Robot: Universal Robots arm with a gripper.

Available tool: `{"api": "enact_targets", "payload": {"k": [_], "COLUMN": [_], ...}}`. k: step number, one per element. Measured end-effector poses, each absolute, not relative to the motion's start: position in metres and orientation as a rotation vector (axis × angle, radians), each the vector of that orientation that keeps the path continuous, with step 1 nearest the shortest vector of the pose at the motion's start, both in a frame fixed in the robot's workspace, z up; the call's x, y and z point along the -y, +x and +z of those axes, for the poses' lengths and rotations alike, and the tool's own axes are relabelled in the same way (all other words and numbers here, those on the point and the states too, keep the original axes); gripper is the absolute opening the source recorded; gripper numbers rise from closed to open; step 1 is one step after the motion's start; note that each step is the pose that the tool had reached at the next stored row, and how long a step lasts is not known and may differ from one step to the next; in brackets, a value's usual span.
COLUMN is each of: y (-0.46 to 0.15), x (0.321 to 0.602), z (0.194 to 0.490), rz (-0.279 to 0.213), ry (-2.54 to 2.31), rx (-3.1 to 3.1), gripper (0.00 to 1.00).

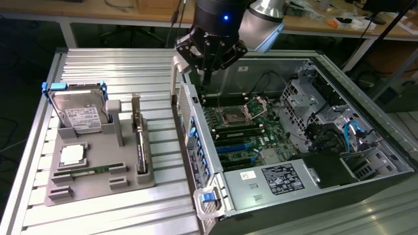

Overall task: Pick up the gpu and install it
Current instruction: 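Reach for the gpu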

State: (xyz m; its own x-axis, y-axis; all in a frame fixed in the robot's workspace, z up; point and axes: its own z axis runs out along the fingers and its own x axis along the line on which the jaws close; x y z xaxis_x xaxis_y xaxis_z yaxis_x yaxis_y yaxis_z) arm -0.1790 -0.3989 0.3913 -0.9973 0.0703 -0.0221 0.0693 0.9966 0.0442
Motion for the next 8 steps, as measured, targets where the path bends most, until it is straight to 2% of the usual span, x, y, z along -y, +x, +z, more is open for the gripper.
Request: {"api": "enact_targets", "payload": {"k": [8], "y": [-0.1881], "x": [0.3989], "z": [0.3912], "rz": [0.068], "ry": [0.105], "rx": [-3.116], "gripper": [0.11]}}
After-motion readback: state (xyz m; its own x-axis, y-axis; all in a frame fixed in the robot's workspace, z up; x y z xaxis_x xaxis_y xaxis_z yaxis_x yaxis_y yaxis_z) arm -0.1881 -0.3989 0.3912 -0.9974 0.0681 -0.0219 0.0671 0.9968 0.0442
